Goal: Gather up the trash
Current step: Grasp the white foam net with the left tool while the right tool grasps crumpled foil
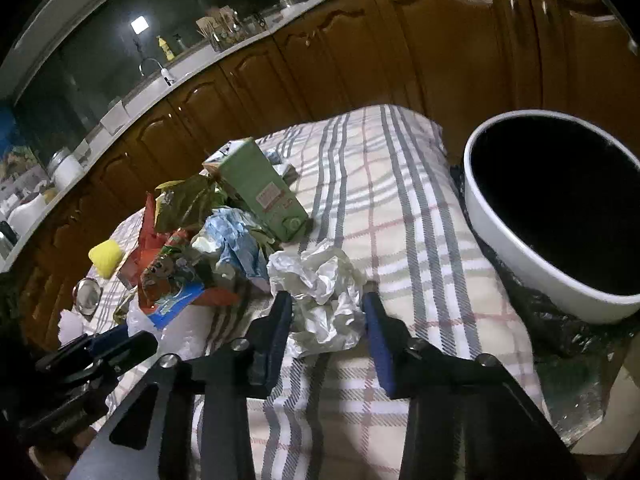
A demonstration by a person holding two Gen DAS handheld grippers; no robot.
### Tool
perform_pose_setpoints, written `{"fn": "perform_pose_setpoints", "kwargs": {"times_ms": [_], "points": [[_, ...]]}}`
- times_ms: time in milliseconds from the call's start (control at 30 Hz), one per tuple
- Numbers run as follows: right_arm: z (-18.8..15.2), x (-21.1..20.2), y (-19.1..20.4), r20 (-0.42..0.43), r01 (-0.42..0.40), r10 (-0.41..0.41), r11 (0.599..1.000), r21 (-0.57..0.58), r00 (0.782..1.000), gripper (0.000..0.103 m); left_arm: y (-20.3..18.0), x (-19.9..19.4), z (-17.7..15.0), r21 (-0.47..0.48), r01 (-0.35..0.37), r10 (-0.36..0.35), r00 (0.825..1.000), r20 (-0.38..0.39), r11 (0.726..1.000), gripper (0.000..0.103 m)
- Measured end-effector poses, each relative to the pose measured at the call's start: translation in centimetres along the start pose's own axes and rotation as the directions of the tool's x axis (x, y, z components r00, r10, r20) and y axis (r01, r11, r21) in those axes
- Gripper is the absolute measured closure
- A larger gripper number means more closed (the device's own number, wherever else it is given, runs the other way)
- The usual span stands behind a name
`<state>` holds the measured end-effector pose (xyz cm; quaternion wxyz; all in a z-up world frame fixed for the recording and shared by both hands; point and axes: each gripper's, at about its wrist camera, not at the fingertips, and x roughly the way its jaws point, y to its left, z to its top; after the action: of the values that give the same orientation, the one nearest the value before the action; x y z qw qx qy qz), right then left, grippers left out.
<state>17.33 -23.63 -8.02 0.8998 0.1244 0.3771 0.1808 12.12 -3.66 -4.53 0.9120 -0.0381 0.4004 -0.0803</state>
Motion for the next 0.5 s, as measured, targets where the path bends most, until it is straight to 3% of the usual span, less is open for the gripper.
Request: {"fn": "perform_pose_setpoints", "kwargs": {"times_ms": [33, 67, 167, 500], "points": [[-0.1, -0.4, 0.2, 0.009, -0.005, 0.005, 1.000, -0.005, 1.000, 0.082, 0.0, -0.1, 0.0, 0.003, 0.004, -0.004, 1.000, 0.001, 1.000, 0.080], [-0.1, -0.8, 0.2, 0.015, -0.012, 0.012, 1.000, -0.004, 1.000, 0.086, -0.1, -0.4, -0.1, 0.003, 0.013, -0.013, 1.000, 0.001, 1.000, 0.084], [-0.3, -1.6, 0.2, 0.014, 0.000, 0.000, 1.000, -0.022, 1.000, 0.086, -0.3, -1.2, -0.2, 0.003, 0.051, -0.051, 0.999, 0.002, 0.999, 0.089], [-1.1, -6.1, -0.5, 0.084, -0.004, 0.004, 1.000, -0.004, 0.996, 0.087, -2.5, -5.4, 0.6, 0.047, 0.128, -0.131, 0.987, 0.092, 0.991, 0.092]]}}
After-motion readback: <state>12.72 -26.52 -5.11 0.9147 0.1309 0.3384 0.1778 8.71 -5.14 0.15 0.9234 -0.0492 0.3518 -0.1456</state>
